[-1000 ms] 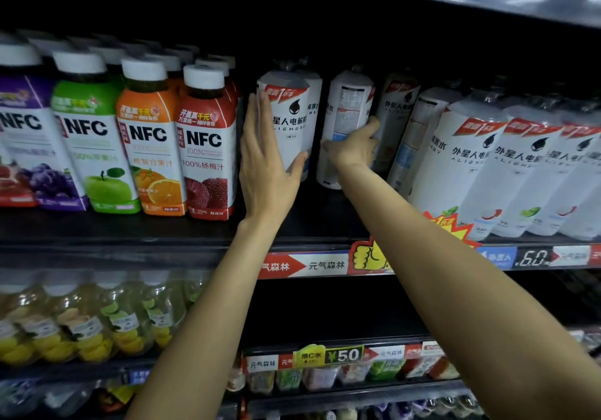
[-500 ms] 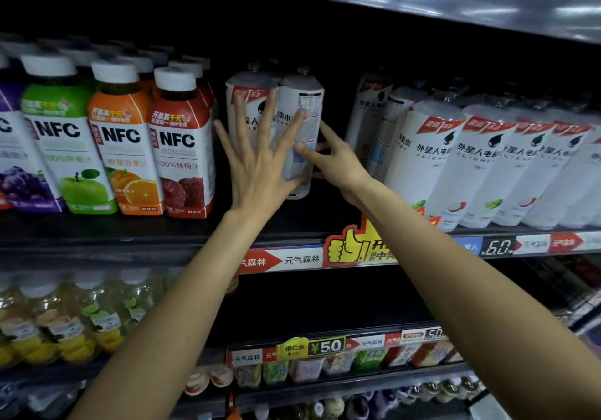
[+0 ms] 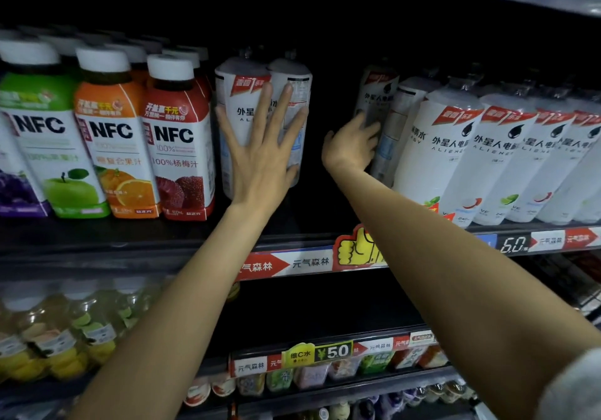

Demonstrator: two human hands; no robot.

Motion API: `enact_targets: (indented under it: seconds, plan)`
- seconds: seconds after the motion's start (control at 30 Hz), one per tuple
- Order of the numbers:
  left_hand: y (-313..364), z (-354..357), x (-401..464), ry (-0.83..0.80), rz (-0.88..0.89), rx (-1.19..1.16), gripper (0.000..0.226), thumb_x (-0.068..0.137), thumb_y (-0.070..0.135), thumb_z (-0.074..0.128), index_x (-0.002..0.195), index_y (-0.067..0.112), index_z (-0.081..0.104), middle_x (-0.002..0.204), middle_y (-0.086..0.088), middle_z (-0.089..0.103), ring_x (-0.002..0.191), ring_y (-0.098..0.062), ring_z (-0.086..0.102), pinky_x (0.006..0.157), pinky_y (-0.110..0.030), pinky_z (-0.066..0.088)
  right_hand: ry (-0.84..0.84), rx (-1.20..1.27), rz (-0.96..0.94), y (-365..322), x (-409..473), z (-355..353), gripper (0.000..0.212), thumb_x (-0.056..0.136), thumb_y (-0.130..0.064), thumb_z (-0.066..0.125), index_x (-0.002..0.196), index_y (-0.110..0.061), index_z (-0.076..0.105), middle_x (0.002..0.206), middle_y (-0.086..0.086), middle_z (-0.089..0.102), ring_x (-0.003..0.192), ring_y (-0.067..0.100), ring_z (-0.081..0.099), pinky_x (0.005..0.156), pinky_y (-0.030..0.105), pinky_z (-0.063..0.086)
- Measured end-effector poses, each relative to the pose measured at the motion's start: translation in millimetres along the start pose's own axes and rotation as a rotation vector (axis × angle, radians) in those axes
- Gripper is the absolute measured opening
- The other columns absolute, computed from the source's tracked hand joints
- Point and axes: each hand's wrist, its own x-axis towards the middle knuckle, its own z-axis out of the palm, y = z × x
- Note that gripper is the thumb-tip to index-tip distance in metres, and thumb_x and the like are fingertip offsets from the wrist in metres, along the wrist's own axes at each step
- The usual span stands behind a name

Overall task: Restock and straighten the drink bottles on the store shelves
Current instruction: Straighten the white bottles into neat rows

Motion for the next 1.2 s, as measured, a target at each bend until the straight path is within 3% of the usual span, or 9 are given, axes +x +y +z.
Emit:
enact_targets:
  seconds: [0.1, 0.27, 0.33, 0.43, 0.53, 0.77, 0.97, 1.1, 1.2]
  plan:
    - [1.1, 2.4, -1.0, 0.017, -0.001, 0.020, 0.096, 0.079, 0.056, 0.062, 0.152, 0.026, 0.008, 0.161, -0.006, 0.002, 0.145, -0.028, -0.003, 0.104, -0.071, 0.006, 0.011, 0.022, 0.082, -3.7, 9.2, 10.8, 0.070, 0.097, -0.019, 0.048, 0.151, -0.019, 0.004, 0.155, 0.021, 0.007, 0.134, 0.040, 0.027, 0.108, 0.047, 0.028]
    - [2.1, 3.2, -1.6, 0.037, -0.001, 0.010, 0.095, 0.080, 0.055, 0.061, 0.153, 0.026, 0.008, 0.161, -0.006, 0.004, 0.147, -0.027, 0.001, 0.105, -0.070, 0.007, 0.157, 0.124, 0.107, 2.3, 34.9, 15.3, 0.067, 0.100, -0.015, 0.044, 0.152, -0.015, 0.003, 0.145, 0.019, 0.036, 0.125, 0.033, 0.045, 0.098, 0.041, 0.039]
    - [2.7, 4.1, -2.1, 0.041, 0.001, 0.006, 0.095, 0.081, 0.053, 0.062, 0.153, 0.027, 0.007, 0.161, -0.007, 0.004, 0.148, -0.027, 0.005, 0.105, -0.071, 0.007, 0.175, 0.181, 0.156, 3.0, 47.4, 13.5, 0.065, 0.100, -0.022, 0.046, 0.150, -0.008, 0.007, 0.147, 0.018, 0.034, 0.131, 0.032, 0.040, 0.103, 0.038, 0.035]
    - [3.0, 7.2, -1.8, 0.064, -0.015, -0.024, 0.096, 0.079, 0.045, 0.069, 0.153, 0.026, 0.010, 0.161, -0.007, 0.006, 0.147, -0.027, 0.006, 0.105, -0.071, 0.006, 0.162, 0.209, 0.228, -2.0, 60.5, 16.0, 0.076, 0.099, -0.035, 0.047, 0.151, -0.004, 0.003, 0.157, 0.016, 0.015, 0.144, 0.028, 0.018, 0.116, 0.035, 0.014]
    - [4.0, 8.5, -1.4, 0.070, -0.017, -0.027, 0.097, 0.079, 0.042, 0.071, 0.152, 0.025, 0.009, 0.161, -0.007, 0.007, 0.146, -0.027, 0.002, 0.104, -0.071, 0.004, 0.198, 0.245, 0.274, -6.5, 63.5, 24.0, 0.086, 0.092, -0.041, 0.057, 0.152, -0.008, 0.005, 0.156, 0.015, 0.019, 0.142, 0.030, 0.023, 0.114, 0.044, 0.022]
    - [2.0, 6.2, -0.6, 0.053, -0.021, -0.044, 0.098, 0.078, 0.049, 0.068, 0.153, 0.025, 0.009, 0.161, -0.007, 0.009, 0.145, -0.025, 0.000, 0.104, -0.070, 0.004, 0.106, 0.362, 0.101, -8.3, 36.0, 14.4, 0.093, 0.084, -0.027, 0.070, 0.150, -0.018, 0.006, 0.147, 0.014, 0.030, 0.130, 0.037, 0.036, 0.099, 0.046, 0.037]
    - [0.9, 3.6, -0.4, 0.041, -0.007, -0.027, 0.096, 0.078, 0.052, 0.065, 0.153, 0.025, 0.012, 0.161, -0.007, 0.009, 0.144, -0.025, -0.001, 0.105, -0.070, 0.008, 0.023, 0.541, -0.049, -8.1, 19.2, 1.5, 0.106, 0.073, -0.023, 0.080, 0.150, -0.021, 0.006, 0.144, 0.015, 0.035, 0.129, 0.032, 0.041, 0.103, 0.043, 0.039]
    - [0.1, 2.4, 1.3, 0.152, -0.041, -0.267, 0.088, 0.076, 0.037, 0.072, 0.150, 0.023, 0.027, 0.156, -0.011, 0.009, 0.141, -0.034, 0.006, 0.106, -0.071, 0.011, -0.060, 0.538, -0.058, -10.5, 14.1, -11.6, 0.102, 0.077, -0.016, 0.076, 0.149, -0.021, 0.004, 0.135, 0.012, 0.045, 0.119, 0.030, 0.052, 0.092, 0.036, 0.045]
    - [-2.8, 0.3, 0.5, 0.235, -0.248, -0.487, 0.084, 0.079, 0.036, 0.067, 0.147, 0.018, 0.021, 0.152, -0.023, 0.005, 0.140, -0.048, 0.008, 0.114, -0.062, 0.015, -0.073, 0.487, -0.085, -4.0, 4.7, -24.1, 0.100, 0.079, -0.014, 0.075, 0.148, -0.017, 0.004, 0.135, 0.014, 0.043, 0.118, 0.032, 0.051, 0.090, 0.035, 0.043]
